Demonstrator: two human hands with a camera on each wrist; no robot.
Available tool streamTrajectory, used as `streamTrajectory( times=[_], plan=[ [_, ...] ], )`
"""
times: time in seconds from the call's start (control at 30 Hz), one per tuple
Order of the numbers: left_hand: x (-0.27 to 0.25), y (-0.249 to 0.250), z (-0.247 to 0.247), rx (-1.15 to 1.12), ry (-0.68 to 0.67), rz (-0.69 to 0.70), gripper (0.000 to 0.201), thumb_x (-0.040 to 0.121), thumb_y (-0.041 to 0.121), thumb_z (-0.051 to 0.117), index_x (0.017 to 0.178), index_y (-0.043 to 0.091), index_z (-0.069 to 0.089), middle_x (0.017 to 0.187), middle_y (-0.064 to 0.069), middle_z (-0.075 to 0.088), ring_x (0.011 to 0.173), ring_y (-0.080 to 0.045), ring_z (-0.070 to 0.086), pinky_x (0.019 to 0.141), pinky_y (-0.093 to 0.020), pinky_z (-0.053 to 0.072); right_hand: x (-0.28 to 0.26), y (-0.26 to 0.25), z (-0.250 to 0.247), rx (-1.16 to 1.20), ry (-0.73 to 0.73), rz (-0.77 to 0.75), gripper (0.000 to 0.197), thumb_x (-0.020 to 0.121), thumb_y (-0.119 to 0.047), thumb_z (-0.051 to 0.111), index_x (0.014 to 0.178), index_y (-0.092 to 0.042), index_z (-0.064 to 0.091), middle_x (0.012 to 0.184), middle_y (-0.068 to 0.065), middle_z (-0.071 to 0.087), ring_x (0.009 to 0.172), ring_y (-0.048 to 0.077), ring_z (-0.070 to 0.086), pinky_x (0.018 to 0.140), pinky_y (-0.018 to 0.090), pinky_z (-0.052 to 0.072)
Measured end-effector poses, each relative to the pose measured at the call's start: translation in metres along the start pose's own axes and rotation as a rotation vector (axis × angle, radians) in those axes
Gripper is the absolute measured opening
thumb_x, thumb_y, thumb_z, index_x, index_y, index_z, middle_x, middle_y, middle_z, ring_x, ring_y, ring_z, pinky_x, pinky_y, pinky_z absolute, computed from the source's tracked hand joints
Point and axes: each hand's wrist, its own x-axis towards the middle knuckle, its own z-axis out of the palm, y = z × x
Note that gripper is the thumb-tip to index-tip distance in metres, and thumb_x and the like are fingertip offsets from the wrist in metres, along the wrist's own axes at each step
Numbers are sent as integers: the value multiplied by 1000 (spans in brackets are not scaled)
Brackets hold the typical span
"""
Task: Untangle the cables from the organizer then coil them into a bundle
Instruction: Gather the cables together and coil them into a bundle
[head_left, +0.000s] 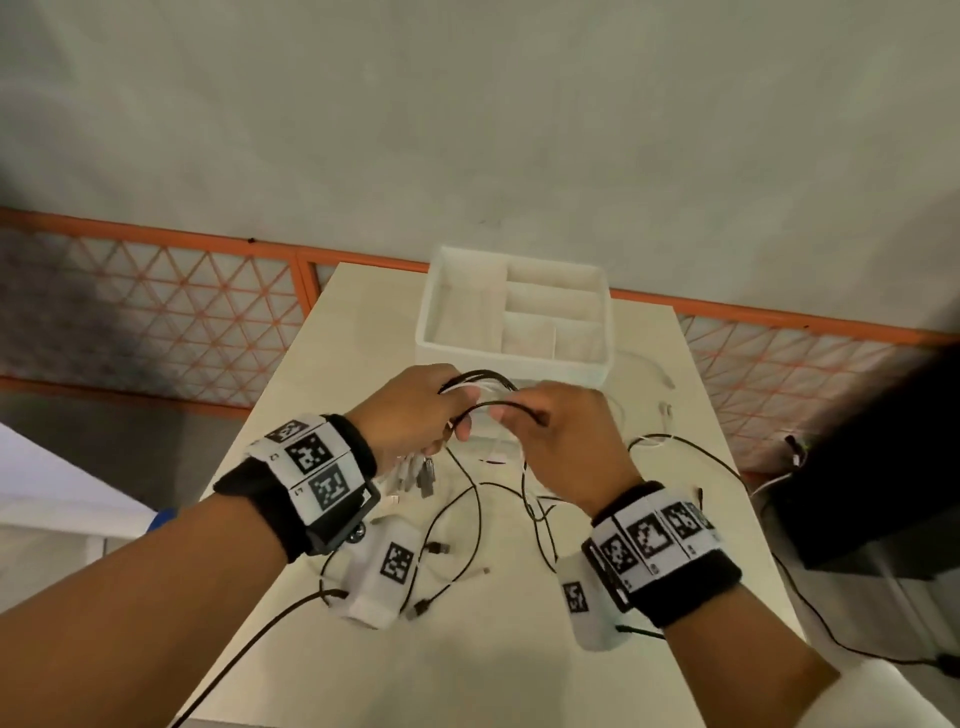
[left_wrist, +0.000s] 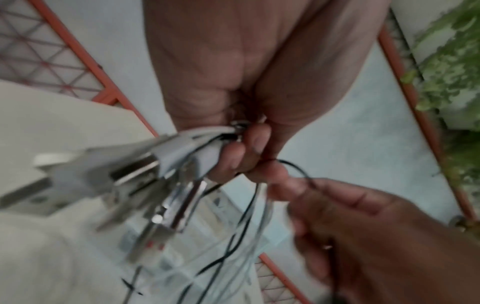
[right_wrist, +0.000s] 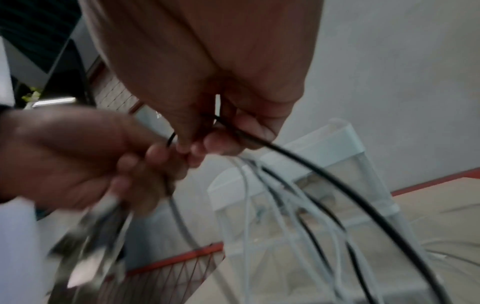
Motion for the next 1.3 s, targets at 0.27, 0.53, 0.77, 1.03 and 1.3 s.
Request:
streamTrajectory(
  times=[0.27, 0.53, 0.77, 1.03, 1.3],
  plan=[
    [-8, -47, -8, -35, 78, -83, 23, 104, 26, 45, 87, 13, 55, 66, 1, 53, 66, -17, 42, 64, -31, 37, 21, 31, -75, 152, 389, 463, 39, 93, -60, 57, 73, -33, 76, 36, -18, 51, 38, 0, 49, 52, 24, 34],
    [-11, -65, -8, -182, 73, -161, 22, 105, 23, 44, 87, 11, 49, 62, -2, 52, 80, -24, 71, 68, -32, 40, 25, 54, -77, 411, 590, 607, 39, 95, -55, 58, 78, -24, 74, 73, 0, 73, 44, 12, 54, 48, 25, 39],
    [-15, -84, -7, -225, 136, -249, 20, 104, 22, 46, 91, 8, 52, 63, -5, 50, 67, -26, 63, 73, -41, 50, 23, 67, -84, 299, 698, 573, 29, 97, -49, 58, 93, -26, 76, 68, -3, 72, 44, 2, 57, 54, 27, 42],
    [-18, -66, -10, -364, 107, -175, 21, 103, 16, 48, 96, 3, 62, 64, -2, 44, 49, -13, 36, 49, -26, 38, -22, 96, -35, -49, -5, 719, 57, 86, -12, 65, 142, -23, 55, 126, 9, 65, 114, 29, 65, 90, 29, 48],
    [-25, -22, 8, -174, -92, -50, 40, 99, 39, 52, 79, 13, 73, 59, 4, 37, 49, -11, 28, 49, -25, 27, -15, 18, 20, -72, -327, 213, 52, 76, -55, 72, 125, -48, 55, 75, -12, 62, 76, 16, 62, 72, 32, 51]
  ],
)
